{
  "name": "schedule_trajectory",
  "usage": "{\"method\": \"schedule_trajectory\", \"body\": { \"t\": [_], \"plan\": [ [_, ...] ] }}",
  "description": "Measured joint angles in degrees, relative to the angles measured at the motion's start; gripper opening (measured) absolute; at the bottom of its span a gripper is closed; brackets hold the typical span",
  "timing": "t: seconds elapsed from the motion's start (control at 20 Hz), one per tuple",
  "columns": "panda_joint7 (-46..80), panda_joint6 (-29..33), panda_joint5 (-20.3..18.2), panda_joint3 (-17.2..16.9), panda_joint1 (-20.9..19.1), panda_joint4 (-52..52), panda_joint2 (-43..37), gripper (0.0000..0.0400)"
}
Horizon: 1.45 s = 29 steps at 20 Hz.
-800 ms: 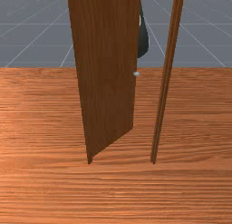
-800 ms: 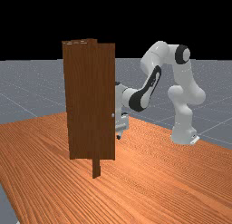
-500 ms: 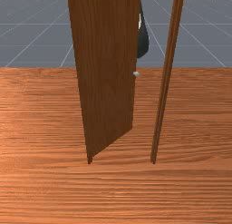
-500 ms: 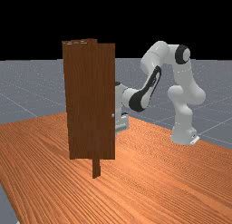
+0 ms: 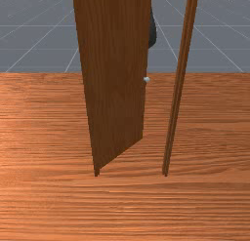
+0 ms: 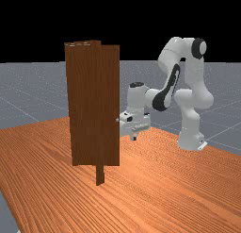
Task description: Open the door
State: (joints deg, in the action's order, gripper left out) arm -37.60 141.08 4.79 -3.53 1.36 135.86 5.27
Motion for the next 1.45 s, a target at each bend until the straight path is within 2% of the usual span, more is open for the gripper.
{"method": "schedule_trajectory", "body": {
  "t": [0.15,0.25,0.3,0.45,0.5,0.55,0.6,0.65,0.7,0.75,0.85,1.0,1.1,1.25,1.45],
  "plan": [
    [18.6,-1.5,-0.4,1.7,2.9,-1.0,0.5,0.0],
    [35.8,-3.0,-1.0,4.2,7.3,-3.5,2.2,0.0],
    [39.1,-3.8,-0.8,5.5,9.7,-5.3,3.4,0.0],
    [34.7,-5.0,0.8,8.8,14.1,-9.5,6.3,0.0],
    [31.4,-2.0,3.2,8.8,14.7,-11.1,7.9,0.0],
    [30.9,-9.9,4.3,8.2,15.3,-20.9,13.6,0.0],
    [25.2,-11.5,2.1,9.0,13.7,-29.1,18.8,0.0],
    [25.0,-15.7,1.9,8.5,13.6,-39.9,25.3,0.0],
    [24.0,-25.4,1.0,8.4,13.4,-55.5,33.9,0.0],
    [23.3,-28.6,1.1,8.1,13.2,-63.6,38.6,0.0],
    [16.2,-24.0,2.4,8.8,11.5,-60.5,37.6,0.0],
    [-12.2,-19.1,3.1,11.6,1.7,-51.3,32.6,0.0],
    [-26.9,-17.9,3.2,14.6,-0.9,-48.8,31.3,0.0],
    [-35.0,-17.7,1.9,14.9,-5.4,-46.6,29.7,0.0],
    [-47.9,-18.8,1.1,13.3,-14.0,-48.5,30.8,0.0]
  ]
}}
